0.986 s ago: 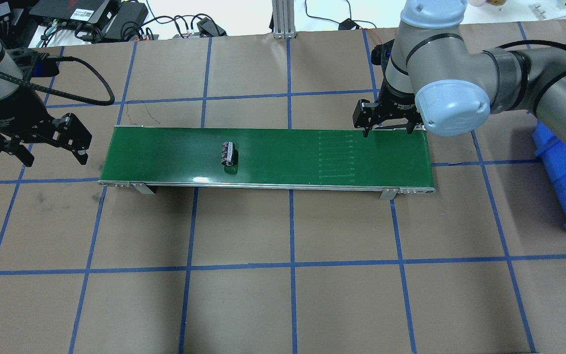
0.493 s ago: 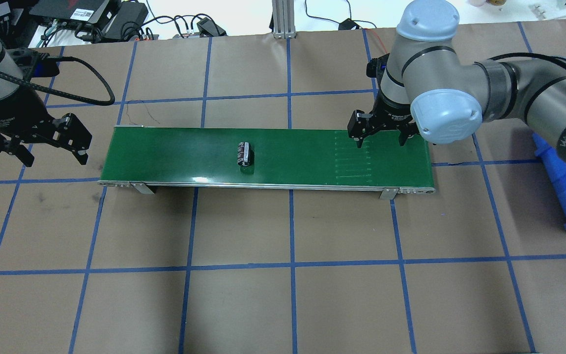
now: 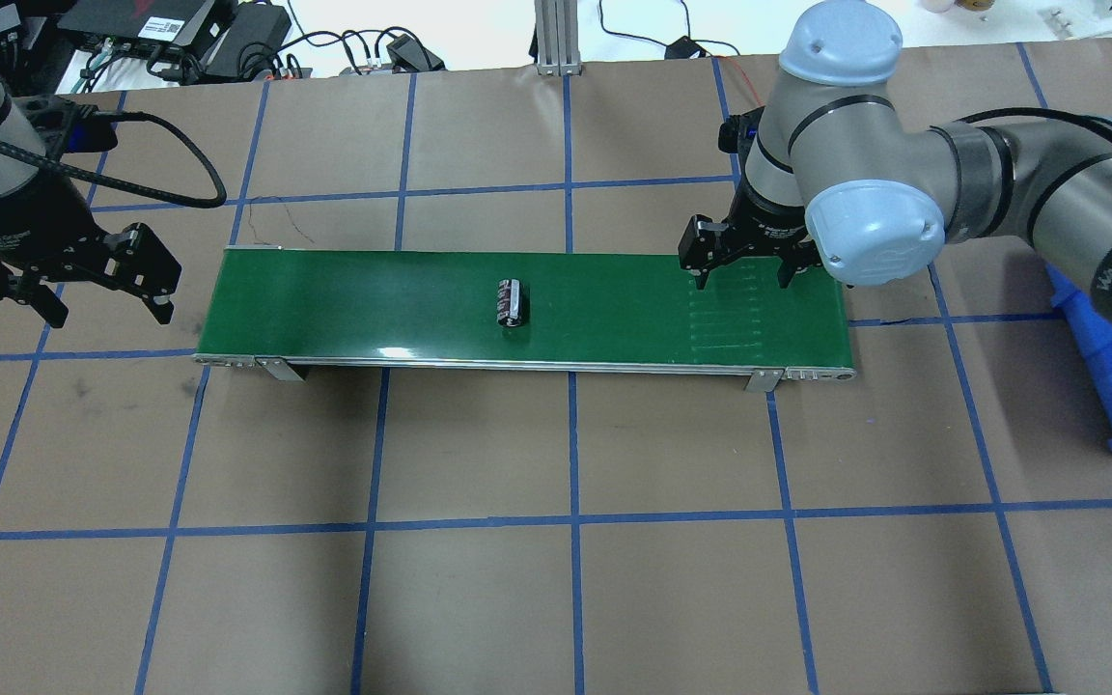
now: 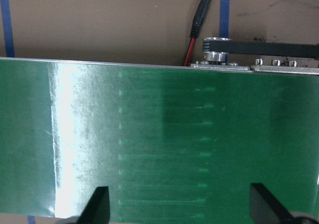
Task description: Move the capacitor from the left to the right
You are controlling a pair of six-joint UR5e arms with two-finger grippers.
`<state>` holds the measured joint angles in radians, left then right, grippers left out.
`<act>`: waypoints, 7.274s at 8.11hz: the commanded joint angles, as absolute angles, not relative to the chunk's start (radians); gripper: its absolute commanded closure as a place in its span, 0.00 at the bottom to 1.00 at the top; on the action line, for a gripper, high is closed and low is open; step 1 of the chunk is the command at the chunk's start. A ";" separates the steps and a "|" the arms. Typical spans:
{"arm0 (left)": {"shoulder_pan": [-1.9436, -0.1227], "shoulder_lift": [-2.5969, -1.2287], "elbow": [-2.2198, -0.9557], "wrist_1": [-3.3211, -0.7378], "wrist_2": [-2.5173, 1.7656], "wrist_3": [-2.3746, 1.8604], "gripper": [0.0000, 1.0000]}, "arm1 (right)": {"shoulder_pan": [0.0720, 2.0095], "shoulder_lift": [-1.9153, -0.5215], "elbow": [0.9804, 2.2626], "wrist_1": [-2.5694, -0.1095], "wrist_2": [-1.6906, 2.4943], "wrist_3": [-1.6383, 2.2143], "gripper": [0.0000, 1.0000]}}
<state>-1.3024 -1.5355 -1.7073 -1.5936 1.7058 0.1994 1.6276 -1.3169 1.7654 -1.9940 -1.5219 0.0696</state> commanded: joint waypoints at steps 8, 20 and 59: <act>-1.302 -1.536 -1.707 -1.592 1.704 0.198 0.00 | 1.628 -1.301 1.801 -2.059 -1.442 0.089 0.00; -1.302 -1.536 -1.707 -1.591 1.704 0.198 0.00 | 1.644 -1.266 1.804 -2.086 -1.454 0.187 0.00; -1.378 -1.513 -1.700 -1.605 1.649 0.046 0.00 | 1.509 -1.594 1.620 -1.603 -1.597 -0.198 0.00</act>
<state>-1.3755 -1.5193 -1.6996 -1.6030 1.6476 0.0409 1.4259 -1.5893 1.6212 -1.6208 -1.5936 -0.2811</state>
